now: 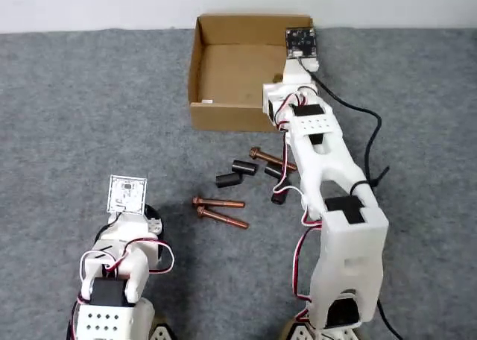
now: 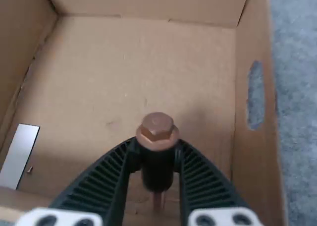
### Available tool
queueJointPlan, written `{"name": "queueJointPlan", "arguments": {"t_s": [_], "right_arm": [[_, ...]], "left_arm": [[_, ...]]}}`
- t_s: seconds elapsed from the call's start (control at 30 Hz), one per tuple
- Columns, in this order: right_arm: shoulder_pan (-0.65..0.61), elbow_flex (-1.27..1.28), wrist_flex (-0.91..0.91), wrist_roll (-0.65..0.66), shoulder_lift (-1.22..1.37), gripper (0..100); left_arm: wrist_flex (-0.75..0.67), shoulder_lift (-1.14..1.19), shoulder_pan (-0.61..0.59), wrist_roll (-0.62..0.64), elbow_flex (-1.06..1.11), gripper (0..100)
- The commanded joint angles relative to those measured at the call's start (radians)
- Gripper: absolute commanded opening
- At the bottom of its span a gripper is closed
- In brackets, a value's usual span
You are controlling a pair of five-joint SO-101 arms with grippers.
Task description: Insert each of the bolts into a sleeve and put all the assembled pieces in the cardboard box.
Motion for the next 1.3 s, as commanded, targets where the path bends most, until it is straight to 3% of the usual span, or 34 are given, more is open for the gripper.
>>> {"name": "queueJointPlan", "arguments": {"t_s": [0.0,0.27,0.5,0.87,1.27], "right_arm": [[0.008,-0.141,0.070,0.012,-0.007,11.7],[0.005,-0.181,0.211,0.017,-0.067,11.0],[0.005,-0.181,0.429,0.017,-0.173,0.7],[-0.065,-0.181,0.808,0.008,-0.268,2.0],[-0.093,-0.176,1.159,-0.219,-0.272,5.0]], "left_arm": [[-0.028,0.003,-0.005,0.000,-0.007,1],[-0.028,0.003,-0.006,0.000,-0.007,1],[-0.026,0.003,-0.006,0.000,-0.007,1],[-0.026,0.003,-0.006,0.000,-0.007,1],[-0.026,0.003,-0.006,0.000,-0.007,1]]}}
